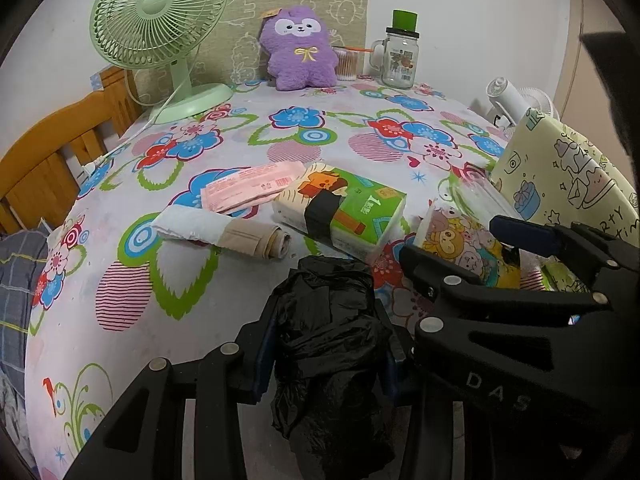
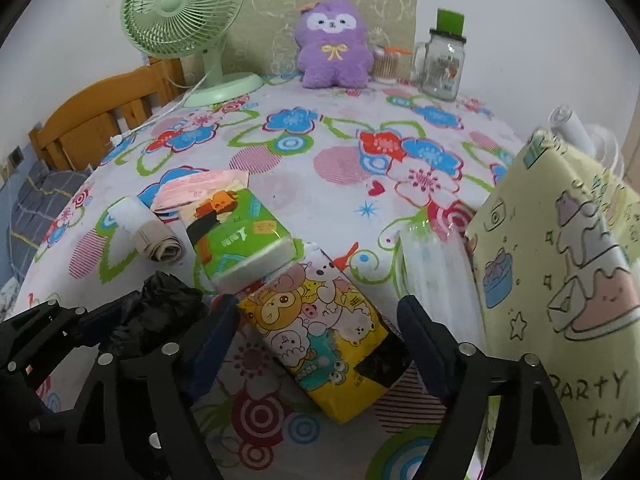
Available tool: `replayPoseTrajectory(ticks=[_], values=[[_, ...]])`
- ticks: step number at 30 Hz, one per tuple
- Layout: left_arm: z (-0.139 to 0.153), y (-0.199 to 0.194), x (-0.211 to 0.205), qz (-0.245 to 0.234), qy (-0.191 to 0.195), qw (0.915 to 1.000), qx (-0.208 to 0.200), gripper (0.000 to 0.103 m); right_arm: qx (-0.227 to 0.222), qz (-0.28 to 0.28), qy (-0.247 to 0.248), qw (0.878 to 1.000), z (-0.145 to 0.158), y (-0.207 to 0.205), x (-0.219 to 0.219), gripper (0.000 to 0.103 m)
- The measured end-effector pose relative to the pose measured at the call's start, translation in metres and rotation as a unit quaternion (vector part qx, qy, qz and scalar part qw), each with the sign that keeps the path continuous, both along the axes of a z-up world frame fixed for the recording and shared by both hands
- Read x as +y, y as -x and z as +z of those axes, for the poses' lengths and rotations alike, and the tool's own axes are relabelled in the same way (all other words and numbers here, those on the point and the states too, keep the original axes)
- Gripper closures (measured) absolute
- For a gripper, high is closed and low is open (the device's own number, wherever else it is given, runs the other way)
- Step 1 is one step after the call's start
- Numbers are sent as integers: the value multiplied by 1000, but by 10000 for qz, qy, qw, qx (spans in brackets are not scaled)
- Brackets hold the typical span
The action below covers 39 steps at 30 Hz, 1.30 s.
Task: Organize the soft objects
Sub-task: 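Close the right tool on the yellow pack while the left tool grasps the black plastic bag, then lift the yellow pack and black bag and carry both toward the gift box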
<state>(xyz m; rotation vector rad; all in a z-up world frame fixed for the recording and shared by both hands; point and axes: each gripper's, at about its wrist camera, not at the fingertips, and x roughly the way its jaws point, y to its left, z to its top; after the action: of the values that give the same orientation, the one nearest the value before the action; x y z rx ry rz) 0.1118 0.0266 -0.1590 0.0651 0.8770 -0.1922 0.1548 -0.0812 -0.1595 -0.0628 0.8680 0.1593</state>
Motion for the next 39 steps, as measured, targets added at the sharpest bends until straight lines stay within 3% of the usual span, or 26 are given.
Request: replayPoseTrajectory(ticks=[6,11,23,39], values=[[-1,-2,-2,-49,-42,10000,17,59,175,-33,-193,9997,-6,-8,-5,17],[-1,-4,-3,-59,-54,10000,25,60,189,-3,-282,9994,-6,-6,-6,27],[5,8,-8,-107,12,9999,-18,60,219,63,-615,9978,2,15,-4,35],[8,26,-6,-80,35,9999,-74,60,190,54,-589,9981,7,29,-1,36]])
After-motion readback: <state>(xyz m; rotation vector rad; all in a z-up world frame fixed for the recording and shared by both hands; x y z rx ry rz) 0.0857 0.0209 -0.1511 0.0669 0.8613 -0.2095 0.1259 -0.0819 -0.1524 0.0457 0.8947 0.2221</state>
